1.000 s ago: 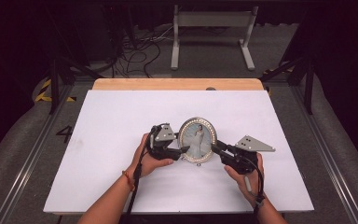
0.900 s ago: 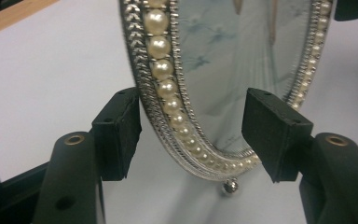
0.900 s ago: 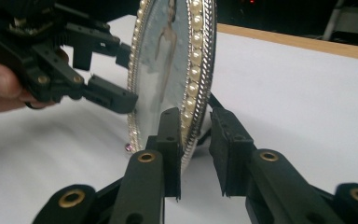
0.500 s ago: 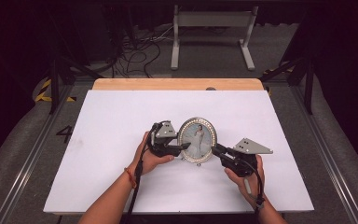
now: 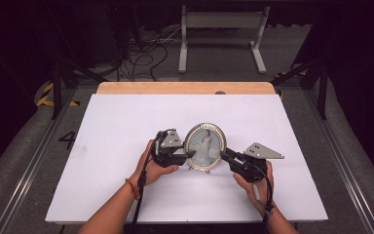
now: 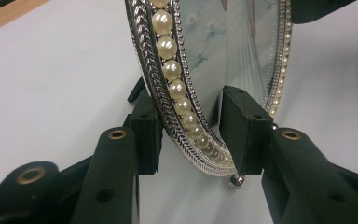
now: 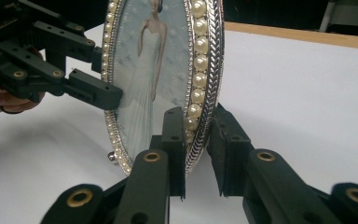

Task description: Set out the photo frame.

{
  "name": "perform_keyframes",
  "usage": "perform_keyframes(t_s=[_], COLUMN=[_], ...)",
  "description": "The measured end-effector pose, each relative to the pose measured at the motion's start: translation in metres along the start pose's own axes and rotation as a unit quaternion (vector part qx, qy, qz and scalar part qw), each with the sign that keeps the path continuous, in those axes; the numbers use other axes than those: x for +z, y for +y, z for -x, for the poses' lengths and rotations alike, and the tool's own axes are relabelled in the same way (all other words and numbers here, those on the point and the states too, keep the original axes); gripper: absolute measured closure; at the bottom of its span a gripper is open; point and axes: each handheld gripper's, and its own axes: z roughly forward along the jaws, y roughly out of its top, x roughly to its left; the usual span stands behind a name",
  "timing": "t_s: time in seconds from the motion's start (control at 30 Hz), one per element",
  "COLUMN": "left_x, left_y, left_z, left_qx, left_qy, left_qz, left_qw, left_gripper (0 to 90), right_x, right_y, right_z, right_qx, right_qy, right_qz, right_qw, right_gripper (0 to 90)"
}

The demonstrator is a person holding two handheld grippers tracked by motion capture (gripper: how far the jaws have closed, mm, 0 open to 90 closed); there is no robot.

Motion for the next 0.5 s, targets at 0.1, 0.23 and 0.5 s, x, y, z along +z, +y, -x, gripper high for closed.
perform_keyframes(t_s=[0.1, 0.23, 0.5], left_x=[-0.0027, -0.0054, -0.0068], left_y=[-0.0004, -0.0028, -0.0054], left_z=[0.0023, 0.0044, 0.0058], left_qx=[0.007, 0.010, 0.003], left_qy=[0.005, 0.007, 0.010], left_qz=[-0.007, -0.012, -0.016], left_qw=[0.9999, 0.9998, 0.9998], left_gripper=[62.1, 63.0, 62.9], right_x=[0.0015, 0.0046, 0.0075], right_y=[-0.0004, 0.0005, 0.0030], right_z=[0.0008, -0.0002, -0.0036], right_qx=[0.004, 0.006, -0.002], right_qy=[0.000, -0.003, -0.006], right_qz=[0.003, 0.006, 0.003], right_qw=[1.0000, 1.0000, 1.0000], right_gripper=[76.5, 76.4, 76.3])
